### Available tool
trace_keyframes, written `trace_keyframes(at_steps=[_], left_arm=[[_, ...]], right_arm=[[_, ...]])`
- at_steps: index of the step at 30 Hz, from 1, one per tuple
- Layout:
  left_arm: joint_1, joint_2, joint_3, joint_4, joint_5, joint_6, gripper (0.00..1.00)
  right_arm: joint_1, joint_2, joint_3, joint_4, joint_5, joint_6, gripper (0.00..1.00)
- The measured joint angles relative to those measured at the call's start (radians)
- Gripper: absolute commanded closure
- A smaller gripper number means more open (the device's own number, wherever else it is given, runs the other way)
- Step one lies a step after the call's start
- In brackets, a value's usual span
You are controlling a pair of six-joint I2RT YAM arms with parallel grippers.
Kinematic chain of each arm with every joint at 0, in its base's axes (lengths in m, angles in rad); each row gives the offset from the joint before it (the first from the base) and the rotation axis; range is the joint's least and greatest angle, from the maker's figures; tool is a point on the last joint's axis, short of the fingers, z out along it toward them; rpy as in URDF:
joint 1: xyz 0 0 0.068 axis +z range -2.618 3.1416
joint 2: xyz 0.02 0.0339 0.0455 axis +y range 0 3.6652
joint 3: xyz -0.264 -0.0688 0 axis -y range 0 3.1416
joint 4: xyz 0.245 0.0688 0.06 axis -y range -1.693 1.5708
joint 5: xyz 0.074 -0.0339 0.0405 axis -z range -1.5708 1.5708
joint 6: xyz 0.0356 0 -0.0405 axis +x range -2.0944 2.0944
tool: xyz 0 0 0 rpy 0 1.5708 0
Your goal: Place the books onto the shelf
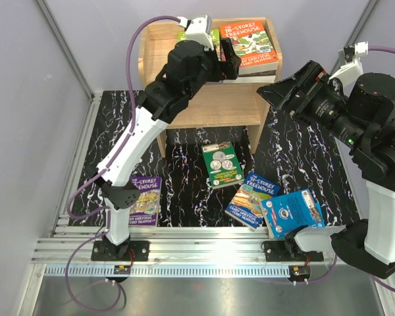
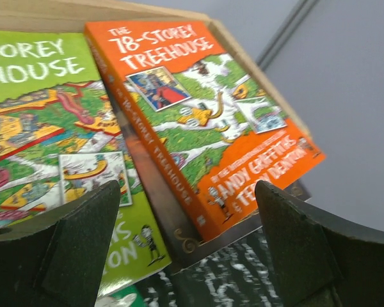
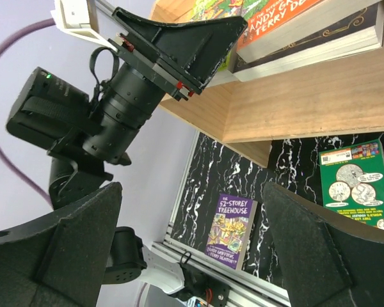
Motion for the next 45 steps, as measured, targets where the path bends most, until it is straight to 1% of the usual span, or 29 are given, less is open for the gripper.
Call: trace_keyframes(at_steps=[3,5,9,12,16,18,20,31,38,42,45], left_arm=[[-0.043,-0.002,0.005,-0.034,-0.111,0.117,0.01],[-0.077,-0.007,-0.006,-0.040,-0.201,0.188,0.01],[-0.119,-0.046,-0.056,-0.029,-0.365,0.269,0.01],[-0.119,-0.066,-0.059,-0.056,-0.451,0.344,0.01],[-0.127,-0.048,-0.021,-0.095,-0.541,0.464,0.01],[-0.139,-0.034,-0.014,-0.116,-0.574,0.516,0.01],[-0.153,-0.018,-0.013,-0.106,-0.592,0.532,0.01],[-0.170,-0.011,-0.010,-0.103,-0.570,0.552,0.01],[-0.190,0.063,0.050,-0.026,-0.669,0.723,0.01],[-0.198,0.070,0.043,0.013,-0.713,0.789,0.01],[-0.201,0.066,0.013,0.050,-0.745,0.807,0.01]], right_arm=[[0.000,-0.004,-0.013,-0.012,0.000,-0.011,0.00],[0.000,-0.009,-0.027,-0.023,0.000,-0.016,0.00],[0.000,-0.027,-0.061,-0.035,-0.004,-0.024,0.00],[0.000,-0.047,-0.087,-0.039,-0.011,-0.028,0.00],[0.000,-0.061,-0.102,-0.041,-0.013,-0.029,0.00],[0.000,-0.066,-0.110,-0.041,-0.018,-0.029,0.00],[0.000,-0.071,-0.121,-0.040,-0.019,-0.029,0.00],[0.000,-0.087,-0.167,-0.040,-0.028,-0.028,0.00],[0.000,-0.096,-0.187,-0.033,-0.029,-0.025,0.00],[0.000,-0.096,-0.197,-0.032,-0.029,-0.025,0.00],[0.000,-0.094,-0.197,-0.029,-0.029,-0.025,0.00]])
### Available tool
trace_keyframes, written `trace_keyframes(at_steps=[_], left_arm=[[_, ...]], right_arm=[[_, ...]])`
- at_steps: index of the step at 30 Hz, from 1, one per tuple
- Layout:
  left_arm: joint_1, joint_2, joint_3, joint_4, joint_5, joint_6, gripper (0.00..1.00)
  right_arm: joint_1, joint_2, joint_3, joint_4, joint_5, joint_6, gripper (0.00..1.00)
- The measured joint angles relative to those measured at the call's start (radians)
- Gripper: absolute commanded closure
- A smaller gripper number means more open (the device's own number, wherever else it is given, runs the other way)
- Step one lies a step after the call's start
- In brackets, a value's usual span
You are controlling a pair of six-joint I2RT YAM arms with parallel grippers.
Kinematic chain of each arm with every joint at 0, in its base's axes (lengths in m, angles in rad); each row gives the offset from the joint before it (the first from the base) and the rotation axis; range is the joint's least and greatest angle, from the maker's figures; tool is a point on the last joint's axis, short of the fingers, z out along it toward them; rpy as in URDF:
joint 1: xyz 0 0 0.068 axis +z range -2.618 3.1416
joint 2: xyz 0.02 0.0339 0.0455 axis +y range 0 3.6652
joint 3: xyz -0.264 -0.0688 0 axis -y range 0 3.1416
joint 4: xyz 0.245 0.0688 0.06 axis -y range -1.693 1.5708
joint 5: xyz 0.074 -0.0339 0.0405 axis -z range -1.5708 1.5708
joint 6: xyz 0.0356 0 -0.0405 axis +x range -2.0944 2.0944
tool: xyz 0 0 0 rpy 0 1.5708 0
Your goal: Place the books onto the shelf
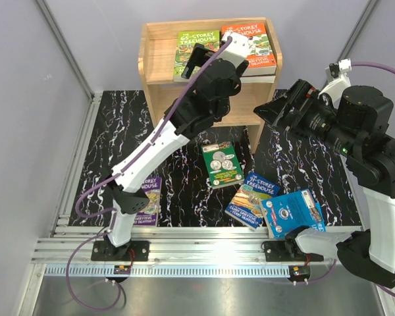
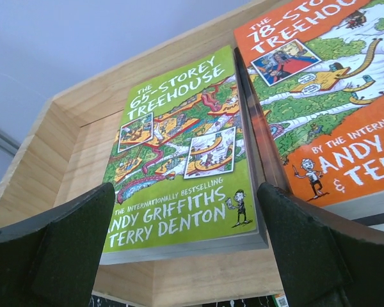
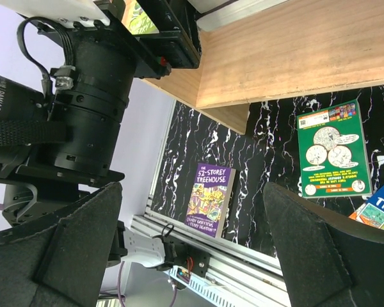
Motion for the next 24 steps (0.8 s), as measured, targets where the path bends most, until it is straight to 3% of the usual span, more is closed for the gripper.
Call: trace_keyframes(at_steps=[12,24], left_arm=[[0.108,-0.055,-0.063,-0.156,-0.040,-0.227,0.01],[0.180,-0.075,0.009,-0.355,0.006,-0.479,0.01]], right_arm=[[0.000,-0.002,-0.046,0.031,-0.014,0.011,0.00],[0.000,-0.002,-0.096,0.057,-0.061,0.035,0.00]])
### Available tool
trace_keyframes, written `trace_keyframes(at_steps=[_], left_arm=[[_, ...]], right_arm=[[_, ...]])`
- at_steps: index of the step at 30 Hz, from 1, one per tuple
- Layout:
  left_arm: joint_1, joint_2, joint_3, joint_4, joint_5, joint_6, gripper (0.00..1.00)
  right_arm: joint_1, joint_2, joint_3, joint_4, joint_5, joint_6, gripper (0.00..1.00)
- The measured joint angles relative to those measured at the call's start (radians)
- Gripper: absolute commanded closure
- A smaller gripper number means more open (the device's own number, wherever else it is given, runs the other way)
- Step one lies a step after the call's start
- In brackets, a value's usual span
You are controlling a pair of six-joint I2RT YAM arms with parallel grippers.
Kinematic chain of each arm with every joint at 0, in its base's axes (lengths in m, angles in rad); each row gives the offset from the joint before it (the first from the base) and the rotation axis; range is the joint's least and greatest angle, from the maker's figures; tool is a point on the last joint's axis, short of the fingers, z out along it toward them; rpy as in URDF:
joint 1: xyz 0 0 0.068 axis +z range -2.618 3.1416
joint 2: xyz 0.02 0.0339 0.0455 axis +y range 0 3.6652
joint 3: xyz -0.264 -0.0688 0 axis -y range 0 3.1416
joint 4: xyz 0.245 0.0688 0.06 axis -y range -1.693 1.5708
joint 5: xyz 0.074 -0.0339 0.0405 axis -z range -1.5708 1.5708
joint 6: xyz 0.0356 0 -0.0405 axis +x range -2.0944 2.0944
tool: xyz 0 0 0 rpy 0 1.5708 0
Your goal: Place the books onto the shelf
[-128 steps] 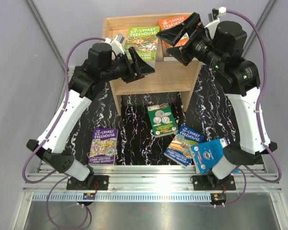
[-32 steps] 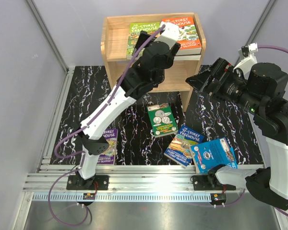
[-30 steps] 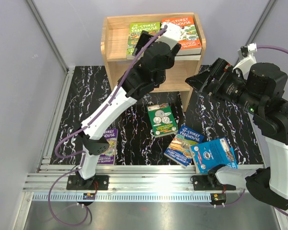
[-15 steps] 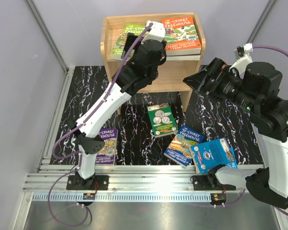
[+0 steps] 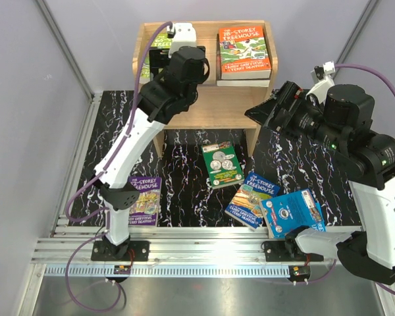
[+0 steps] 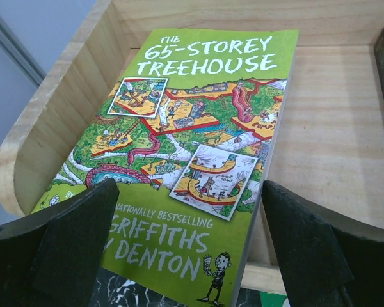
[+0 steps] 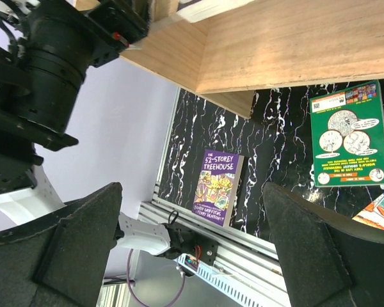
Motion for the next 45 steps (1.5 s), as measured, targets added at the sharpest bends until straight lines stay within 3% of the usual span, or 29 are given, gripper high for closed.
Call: trace_keyframes(at_steps=[14,26,40,44,45], left_arm=[[0.068,-0.023,0.071,-0.104,0.045,-0.237,0.01],[-0.079,-0.088,-0.025,-0.072,-0.009,-0.143,0.01],[-0.108,-0.268,-0.066,0.082,-0.015,-0.082,0.01],[-0.150,-0.425,-0.239,0.069,0.015,-0.173,0.25],[-0.159,-0.471,-0.299,0.071,0.033,-0.208,0.36]], right_arm=[[0.000,-0.001,-0.046,0.006,-0.026,0.012,0.00],[0.000,-0.024,-0.079,0.006,-0.025,0.013,0.00],[0.000,-0.050,-0.129,0.008,-0.026,0.013,0.00],[0.000,-0.051,-0.130,0.008,-0.023,0.013,0.00],[0.000,-0.052,-0.133,0.008,-0.023,0.013,0.00]])
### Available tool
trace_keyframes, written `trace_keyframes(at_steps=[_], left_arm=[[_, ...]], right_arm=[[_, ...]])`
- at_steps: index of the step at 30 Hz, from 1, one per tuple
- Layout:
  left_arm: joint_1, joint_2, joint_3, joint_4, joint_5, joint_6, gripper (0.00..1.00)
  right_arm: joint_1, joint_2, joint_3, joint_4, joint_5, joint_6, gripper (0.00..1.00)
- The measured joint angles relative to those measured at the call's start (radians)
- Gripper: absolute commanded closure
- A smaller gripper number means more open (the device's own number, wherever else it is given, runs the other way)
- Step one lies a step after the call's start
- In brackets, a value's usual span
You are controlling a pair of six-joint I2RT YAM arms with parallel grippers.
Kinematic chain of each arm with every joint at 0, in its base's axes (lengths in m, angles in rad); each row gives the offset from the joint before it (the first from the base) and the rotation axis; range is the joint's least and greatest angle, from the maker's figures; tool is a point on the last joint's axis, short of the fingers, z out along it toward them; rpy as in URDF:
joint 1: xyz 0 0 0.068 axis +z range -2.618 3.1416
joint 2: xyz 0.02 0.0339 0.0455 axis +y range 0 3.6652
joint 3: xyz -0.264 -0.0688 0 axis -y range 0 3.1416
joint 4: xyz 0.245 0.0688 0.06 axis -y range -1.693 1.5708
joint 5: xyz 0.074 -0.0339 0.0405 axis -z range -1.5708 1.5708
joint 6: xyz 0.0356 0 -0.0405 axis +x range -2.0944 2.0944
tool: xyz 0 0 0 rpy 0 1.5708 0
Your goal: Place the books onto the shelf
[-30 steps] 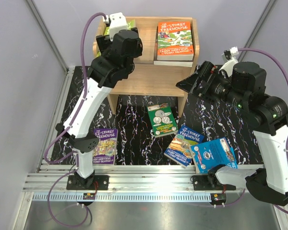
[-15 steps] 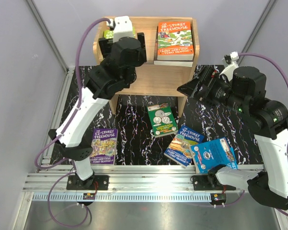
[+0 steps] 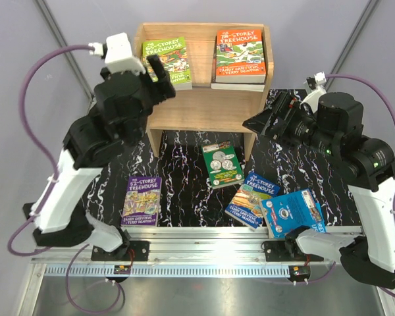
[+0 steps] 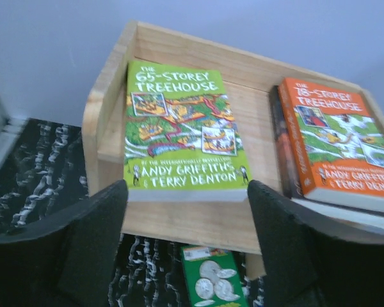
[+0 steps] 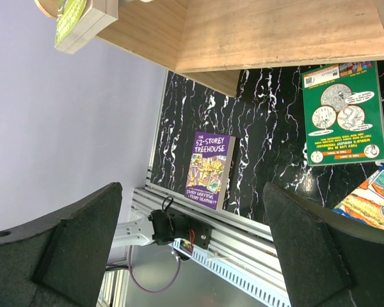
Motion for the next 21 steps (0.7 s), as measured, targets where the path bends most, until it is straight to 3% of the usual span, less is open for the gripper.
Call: trace_keyframes(at_steps=[3,6,15,21], left_arm=[[-0.016,-0.139,-0.211,0.024,0.074,-0.097,0.47],[-0.016,-0.198,-0.356,0.048,0.144,-0.173,0.49],[0.050,-0.005,-0.384,0.121,0.308,-0.247,0.50],[0.143,0.005,-0.384,0.121,0.336,-0.277,0.49]], right_arm=[[0.000,-0.011,-0.022,0.001,0.001,0.000,0.00],[0.000,-0.014,-0.033,0.002,0.001,0.000,0.00],[0.000,-0.016,-0.039,0.006,0.009,0.001,0.00],[0.000,-0.038,-0.039,-0.005,0.048,-0.003,0.00]])
